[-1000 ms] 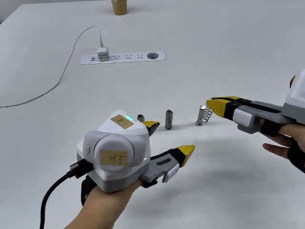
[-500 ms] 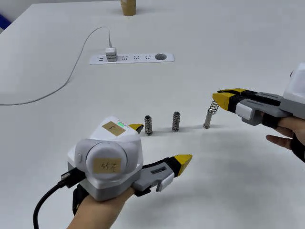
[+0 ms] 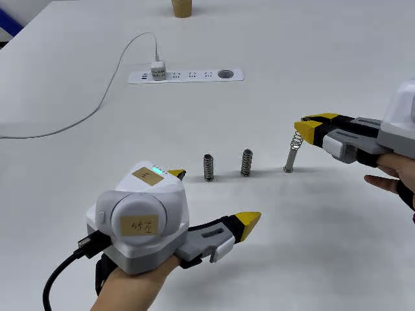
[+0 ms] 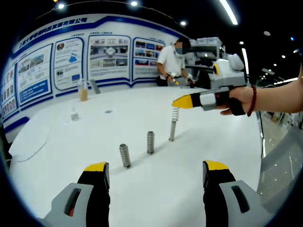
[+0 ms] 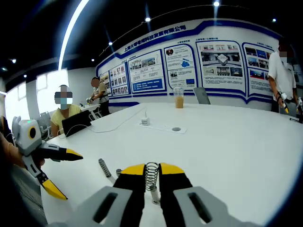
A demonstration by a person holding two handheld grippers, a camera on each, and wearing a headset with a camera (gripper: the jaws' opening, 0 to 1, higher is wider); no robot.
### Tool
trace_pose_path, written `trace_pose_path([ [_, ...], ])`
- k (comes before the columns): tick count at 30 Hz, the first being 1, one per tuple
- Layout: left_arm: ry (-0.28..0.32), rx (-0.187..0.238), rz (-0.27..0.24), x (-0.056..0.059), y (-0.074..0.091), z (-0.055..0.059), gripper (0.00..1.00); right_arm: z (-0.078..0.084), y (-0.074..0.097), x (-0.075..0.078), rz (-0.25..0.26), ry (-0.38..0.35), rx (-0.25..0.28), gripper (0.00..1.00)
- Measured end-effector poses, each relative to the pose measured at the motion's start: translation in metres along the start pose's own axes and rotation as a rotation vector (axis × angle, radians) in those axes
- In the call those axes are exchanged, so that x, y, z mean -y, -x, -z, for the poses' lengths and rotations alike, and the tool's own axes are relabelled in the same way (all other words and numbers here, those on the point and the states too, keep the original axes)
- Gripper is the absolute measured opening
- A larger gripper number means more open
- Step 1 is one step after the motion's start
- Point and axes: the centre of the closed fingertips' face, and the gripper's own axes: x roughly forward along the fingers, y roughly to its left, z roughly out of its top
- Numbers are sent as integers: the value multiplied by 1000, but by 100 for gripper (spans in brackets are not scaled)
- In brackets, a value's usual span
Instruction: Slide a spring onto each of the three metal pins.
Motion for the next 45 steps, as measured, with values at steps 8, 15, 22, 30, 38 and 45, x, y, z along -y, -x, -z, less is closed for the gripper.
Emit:
trace_pose_path([
  [8,21,18,0,0,0,-1,86,0,-3,1,12,61,-1,11],
  [15,21,17,1,0,0,-1,86,2,-3,2,16,76,-9,11],
  [22,20,15,-1,0,0,0,85,7,-5,1,19,115,-29,11],
  [30,17,13,-7,-3,1,1,84,16,-7,-2,21,128,-52,11],
  [38,24,19,-10,-4,0,0,84,30,-11,-3,23,126,-88,11],
  [45,23,22,-16,-6,0,0,84,45,-13,-3,23,105,-118,11],
])
